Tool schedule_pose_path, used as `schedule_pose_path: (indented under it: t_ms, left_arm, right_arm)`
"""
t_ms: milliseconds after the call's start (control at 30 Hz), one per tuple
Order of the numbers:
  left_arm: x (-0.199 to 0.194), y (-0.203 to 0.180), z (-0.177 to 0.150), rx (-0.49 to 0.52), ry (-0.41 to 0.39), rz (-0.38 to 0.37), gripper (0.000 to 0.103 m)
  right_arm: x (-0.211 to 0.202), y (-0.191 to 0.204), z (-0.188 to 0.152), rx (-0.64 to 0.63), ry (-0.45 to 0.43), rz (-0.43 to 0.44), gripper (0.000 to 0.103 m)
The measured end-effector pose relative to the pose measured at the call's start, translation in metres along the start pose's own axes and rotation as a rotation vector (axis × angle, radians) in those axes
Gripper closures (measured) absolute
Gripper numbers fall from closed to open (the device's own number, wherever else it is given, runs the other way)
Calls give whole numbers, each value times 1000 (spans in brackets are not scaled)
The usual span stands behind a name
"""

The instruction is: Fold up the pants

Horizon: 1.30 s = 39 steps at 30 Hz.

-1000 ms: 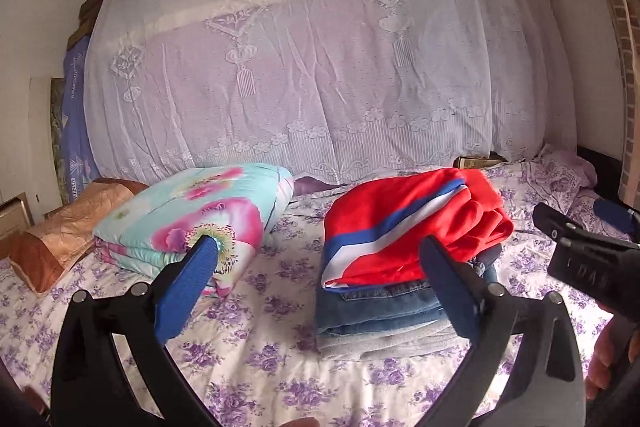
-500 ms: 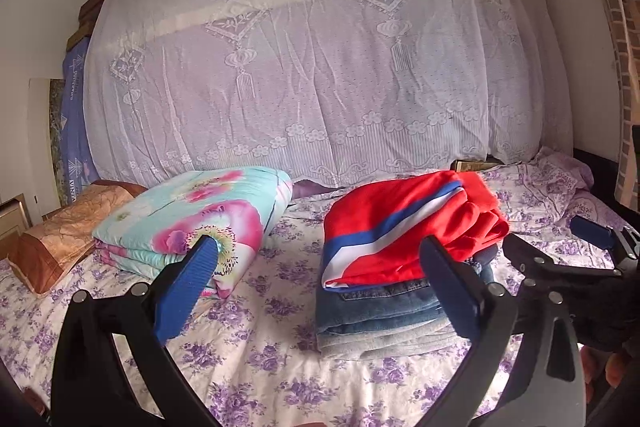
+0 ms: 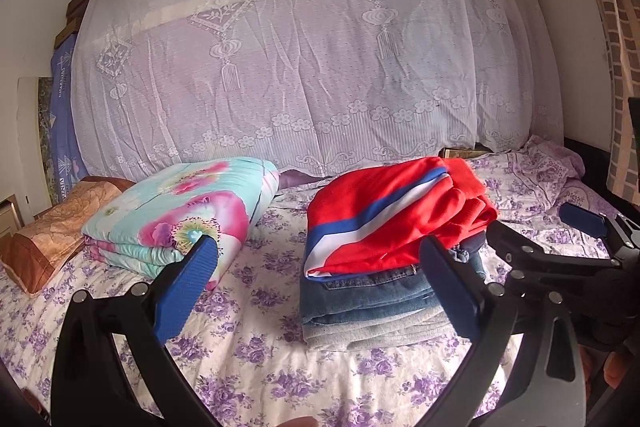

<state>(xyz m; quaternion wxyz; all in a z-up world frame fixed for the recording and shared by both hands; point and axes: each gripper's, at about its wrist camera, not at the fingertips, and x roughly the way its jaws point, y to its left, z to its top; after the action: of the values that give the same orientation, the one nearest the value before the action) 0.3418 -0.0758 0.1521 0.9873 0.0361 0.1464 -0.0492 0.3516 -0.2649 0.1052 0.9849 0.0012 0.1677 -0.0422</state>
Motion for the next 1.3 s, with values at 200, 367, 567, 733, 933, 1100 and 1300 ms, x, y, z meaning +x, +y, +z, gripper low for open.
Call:
schedule_pose_path:
  t_ms: [200, 367, 567, 733, 933, 1100, 1300]
  left_arm:
    - [4, 0, -1, -16, 16, -23, 5]
    - [12, 1, -4, -11, 48, -4, 5]
    - [15, 12, -3, -56, 72, -19, 5]
    - [20, 21, -2, -82, 136, -46, 5]
    - [28, 36, -3, -171, 190, -151, 5]
    - [28, 31, -3, -141, 225, -89, 5]
    - [30, 32, -3, -151, 247, -85, 5]
  right_arm:
    - [1, 0, 0, -1, -1, -6, 4]
    - [5, 1, 0, -10, 15, -53, 4]
    - [8, -6, 3, 63, 96, -67, 4]
    - [13, -9, 2, 103, 173, 24, 4]
    - [21, -4, 0, 89, 230, 4, 4]
    - [14, -2, 2, 91, 204, -17, 4]
    - [6, 10, 3, -2, 160, -79, 4]
